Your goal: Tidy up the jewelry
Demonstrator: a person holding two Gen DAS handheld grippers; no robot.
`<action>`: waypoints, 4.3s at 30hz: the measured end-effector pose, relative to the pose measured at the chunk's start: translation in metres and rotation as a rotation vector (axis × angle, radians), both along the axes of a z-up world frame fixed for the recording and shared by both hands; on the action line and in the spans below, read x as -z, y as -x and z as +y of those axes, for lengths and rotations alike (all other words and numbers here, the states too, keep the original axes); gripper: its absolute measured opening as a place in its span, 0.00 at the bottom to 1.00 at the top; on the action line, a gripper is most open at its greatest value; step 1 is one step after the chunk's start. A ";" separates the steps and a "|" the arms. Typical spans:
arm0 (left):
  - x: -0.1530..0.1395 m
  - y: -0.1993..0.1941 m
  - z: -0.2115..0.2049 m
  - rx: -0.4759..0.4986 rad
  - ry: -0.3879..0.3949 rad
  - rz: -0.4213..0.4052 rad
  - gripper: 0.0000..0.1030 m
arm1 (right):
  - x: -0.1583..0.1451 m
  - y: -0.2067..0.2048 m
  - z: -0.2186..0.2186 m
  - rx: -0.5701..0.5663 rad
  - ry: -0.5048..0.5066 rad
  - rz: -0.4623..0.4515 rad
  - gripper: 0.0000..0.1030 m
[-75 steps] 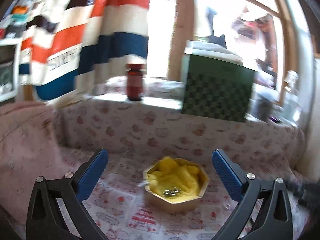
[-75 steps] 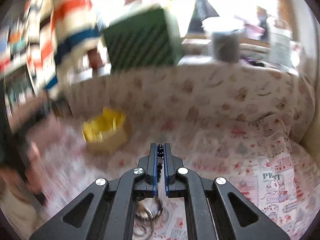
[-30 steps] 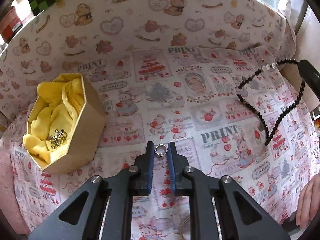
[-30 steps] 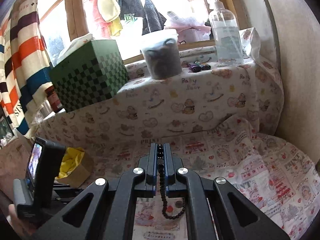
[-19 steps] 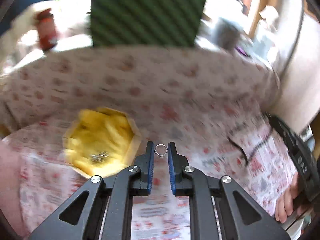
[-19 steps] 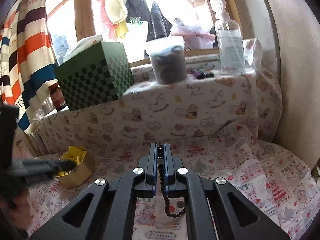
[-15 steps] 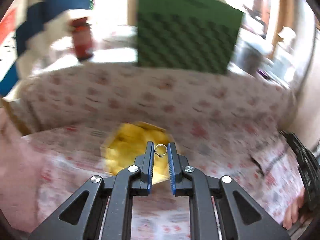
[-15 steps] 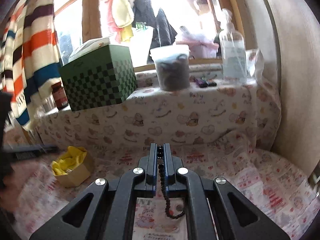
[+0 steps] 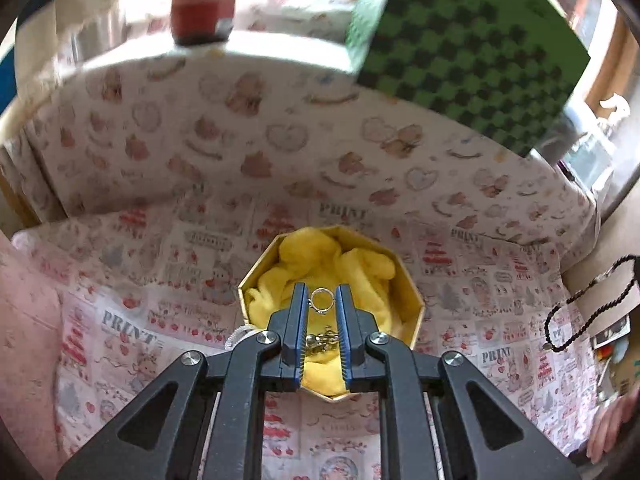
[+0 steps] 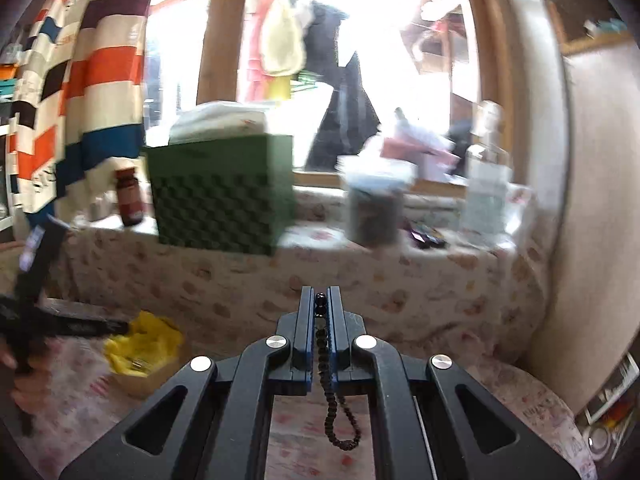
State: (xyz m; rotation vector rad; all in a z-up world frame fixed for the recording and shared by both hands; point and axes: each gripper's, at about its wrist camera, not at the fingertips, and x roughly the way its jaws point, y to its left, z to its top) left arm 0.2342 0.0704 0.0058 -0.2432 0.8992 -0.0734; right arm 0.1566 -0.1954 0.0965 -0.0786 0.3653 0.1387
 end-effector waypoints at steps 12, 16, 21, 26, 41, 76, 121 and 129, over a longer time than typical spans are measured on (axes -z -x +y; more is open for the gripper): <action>-0.044 0.037 0.025 -0.158 -0.046 -0.234 0.62 | -0.017 -0.044 0.091 -0.161 -0.094 0.112 0.06; -0.042 0.035 0.045 -0.241 -0.057 -0.204 0.63 | -0.019 -0.047 0.121 -0.201 -0.066 0.085 0.06; -0.039 0.034 0.066 -0.282 -0.009 -0.178 0.63 | -0.017 -0.056 0.138 -0.232 -0.099 0.124 0.06; -0.042 0.038 0.067 -0.280 0.010 -0.193 0.65 | -0.011 -0.061 0.155 -0.272 -0.119 0.149 0.06; -0.043 0.037 0.066 -0.283 0.010 -0.178 0.65 | 0.054 -0.076 0.136 -0.304 -0.166 0.415 0.07; -0.020 0.091 -0.064 0.045 -0.242 -0.412 1.00 | 0.080 -0.005 -0.026 -0.272 -0.097 0.256 0.83; -0.032 0.136 -0.050 -0.134 -0.259 -0.595 1.00 | 0.122 0.028 0.021 -0.381 0.047 0.485 0.61; -0.002 0.115 -0.099 -0.002 -0.468 -0.406 0.96 | 0.106 -0.001 -0.028 -0.183 -0.085 0.417 0.61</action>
